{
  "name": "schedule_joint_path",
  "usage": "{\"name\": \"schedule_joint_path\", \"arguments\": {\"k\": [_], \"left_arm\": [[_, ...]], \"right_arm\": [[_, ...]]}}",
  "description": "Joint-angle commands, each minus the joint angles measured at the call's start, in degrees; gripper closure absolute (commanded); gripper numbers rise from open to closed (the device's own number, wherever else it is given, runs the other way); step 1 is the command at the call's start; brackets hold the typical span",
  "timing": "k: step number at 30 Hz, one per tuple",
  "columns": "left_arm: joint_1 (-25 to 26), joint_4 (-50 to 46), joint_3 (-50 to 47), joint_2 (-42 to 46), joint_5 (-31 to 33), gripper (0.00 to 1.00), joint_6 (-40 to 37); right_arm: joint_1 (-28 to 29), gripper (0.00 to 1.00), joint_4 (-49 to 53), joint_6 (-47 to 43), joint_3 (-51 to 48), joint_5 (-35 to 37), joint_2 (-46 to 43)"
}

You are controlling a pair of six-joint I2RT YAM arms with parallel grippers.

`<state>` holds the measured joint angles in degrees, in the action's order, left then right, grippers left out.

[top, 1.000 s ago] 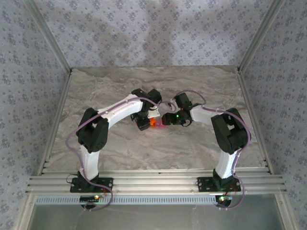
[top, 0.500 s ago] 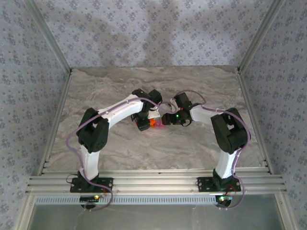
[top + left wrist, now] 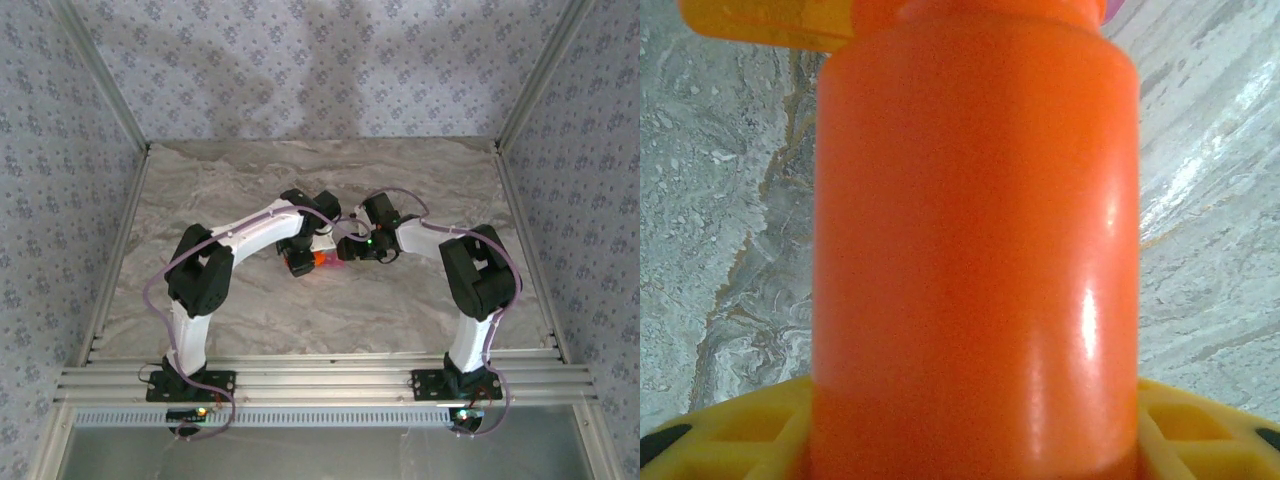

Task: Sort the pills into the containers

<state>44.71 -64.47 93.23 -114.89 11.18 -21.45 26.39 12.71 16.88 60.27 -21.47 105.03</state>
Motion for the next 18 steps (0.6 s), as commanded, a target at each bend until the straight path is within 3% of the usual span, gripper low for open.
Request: {"name": "schedule_joint_path", "arguments": {"k": [1, 18], "left_arm": [[0.25, -1.89, 0.55, -0.09, -0.02, 1.0, -0.59], [-1.43, 6.82, -6.38, 7.74, -4.07, 1.0, 2.85]], "right_arm": [[1.01, 0.4, 0.28, -0.58, 0.04, -1.99, 3.29], [0.96, 0.4, 0.39, -0.63, 0.07, -1.9, 3.25]]}}
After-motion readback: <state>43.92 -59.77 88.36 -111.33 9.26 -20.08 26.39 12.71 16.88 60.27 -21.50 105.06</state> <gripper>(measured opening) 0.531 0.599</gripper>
